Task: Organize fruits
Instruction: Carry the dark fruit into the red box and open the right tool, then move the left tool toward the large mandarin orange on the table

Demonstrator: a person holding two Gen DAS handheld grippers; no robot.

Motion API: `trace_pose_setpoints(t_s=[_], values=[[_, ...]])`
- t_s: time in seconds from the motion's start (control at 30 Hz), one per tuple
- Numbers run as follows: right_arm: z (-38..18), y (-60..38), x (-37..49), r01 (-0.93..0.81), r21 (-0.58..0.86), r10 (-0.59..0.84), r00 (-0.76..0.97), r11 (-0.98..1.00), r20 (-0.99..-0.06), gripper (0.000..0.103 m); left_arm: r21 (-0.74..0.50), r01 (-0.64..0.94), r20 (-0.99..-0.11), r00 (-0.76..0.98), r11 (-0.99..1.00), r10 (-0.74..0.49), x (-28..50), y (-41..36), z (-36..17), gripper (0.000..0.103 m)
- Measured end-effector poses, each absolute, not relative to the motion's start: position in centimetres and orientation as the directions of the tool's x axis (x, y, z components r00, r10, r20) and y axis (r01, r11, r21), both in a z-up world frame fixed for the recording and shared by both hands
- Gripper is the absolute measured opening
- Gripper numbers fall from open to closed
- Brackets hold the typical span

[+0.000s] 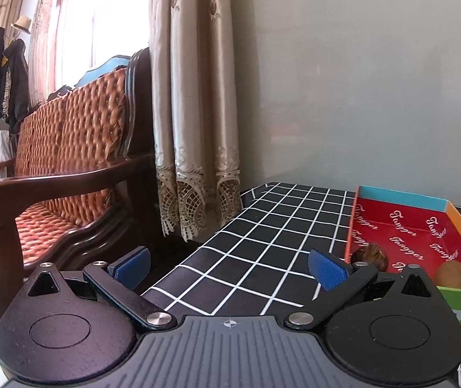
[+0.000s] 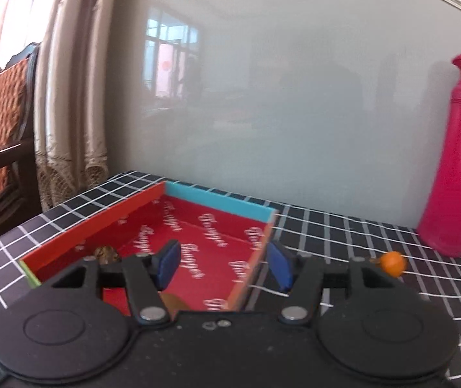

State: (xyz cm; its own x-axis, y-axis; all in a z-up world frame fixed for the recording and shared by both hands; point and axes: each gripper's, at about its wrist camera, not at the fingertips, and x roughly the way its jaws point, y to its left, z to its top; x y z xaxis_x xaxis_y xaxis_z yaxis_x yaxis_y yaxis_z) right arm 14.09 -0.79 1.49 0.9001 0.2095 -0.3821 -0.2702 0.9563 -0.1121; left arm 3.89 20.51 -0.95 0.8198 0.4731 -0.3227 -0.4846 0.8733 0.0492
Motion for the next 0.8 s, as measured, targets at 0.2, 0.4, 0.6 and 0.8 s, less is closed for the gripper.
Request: trace_pose_setpoints(t_s=[0.2,0.4,0.6,0.8], values=[[2.7,-4.7,13.8,-0.199,-0.113,0.147,0.922,0.974,-0.359,0.059,0.051,-0.468,-0.315,0.831,0.882,0.459,3.9,19.5,-0.7,0.103],[3.5,-8.2,13.3,-0.134,-0.11,0.089,0.935,0.985,-0.343,0.059,0.051,-0.455,-0.311,0.839,0.889,0.447,4.3,18.5,-0.4,0.103],[4.3,-11.7,12.7,-0.062,-0.116,0.022,0.947,0.991,-0.32,0.059,0.04,-0.428,-0.305,0.855,0.903,0.419,4.8,17.2,-0.3,0.103],[4.6,-14.8,12.4,0.001,-0.118,-0.038,0.949,0.993,-0.312,0.059,0.034,-0.359,-0.313,0.883,0.933,0.351,5.8,14.9,-0.3,0.103]])
